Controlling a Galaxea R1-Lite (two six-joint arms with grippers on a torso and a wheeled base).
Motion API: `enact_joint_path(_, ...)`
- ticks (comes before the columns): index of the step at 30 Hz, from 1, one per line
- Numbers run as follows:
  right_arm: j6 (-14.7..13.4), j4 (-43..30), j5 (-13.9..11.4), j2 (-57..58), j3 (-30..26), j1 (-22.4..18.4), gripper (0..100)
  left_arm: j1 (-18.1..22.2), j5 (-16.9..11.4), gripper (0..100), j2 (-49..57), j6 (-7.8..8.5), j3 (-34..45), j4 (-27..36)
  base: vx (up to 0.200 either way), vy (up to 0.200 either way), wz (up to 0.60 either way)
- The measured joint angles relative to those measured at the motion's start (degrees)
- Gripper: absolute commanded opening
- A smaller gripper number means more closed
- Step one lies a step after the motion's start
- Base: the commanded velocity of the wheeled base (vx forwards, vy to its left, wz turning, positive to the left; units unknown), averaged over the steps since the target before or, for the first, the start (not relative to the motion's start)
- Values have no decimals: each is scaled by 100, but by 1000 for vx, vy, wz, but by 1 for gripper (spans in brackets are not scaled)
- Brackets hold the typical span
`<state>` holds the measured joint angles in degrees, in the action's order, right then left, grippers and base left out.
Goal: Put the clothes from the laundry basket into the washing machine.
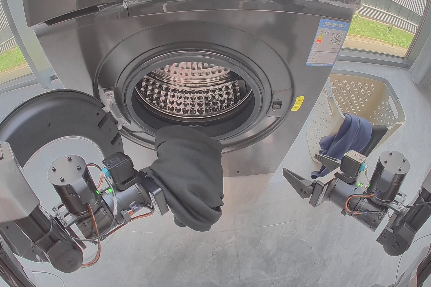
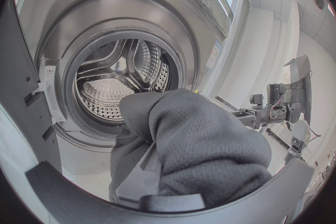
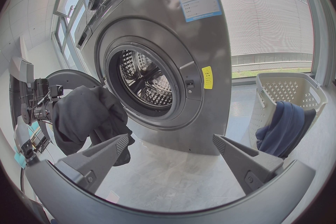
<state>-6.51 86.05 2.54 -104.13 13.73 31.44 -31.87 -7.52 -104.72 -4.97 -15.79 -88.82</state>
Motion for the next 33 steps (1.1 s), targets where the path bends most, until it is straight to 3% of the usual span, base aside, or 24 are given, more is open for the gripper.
enact_joint_path(12,-6,2,20,55,7,304,100,-222,123,0,-126,82,-273,9,0,0,0)
enact_joint_path(20,-11,0,41,80,10,480,100,-252,429,0,-750,73,-1671,66,0,0,0)
enact_joint_path(26,-22,-2,63,111,-6,566,100,-63,521,0,-1435,55,-2712,244,0,0,0)
enact_joint_path(33,-27,0,61,146,-6,601,100,83,510,0,-1802,-20,-3018,547,0,0,0)
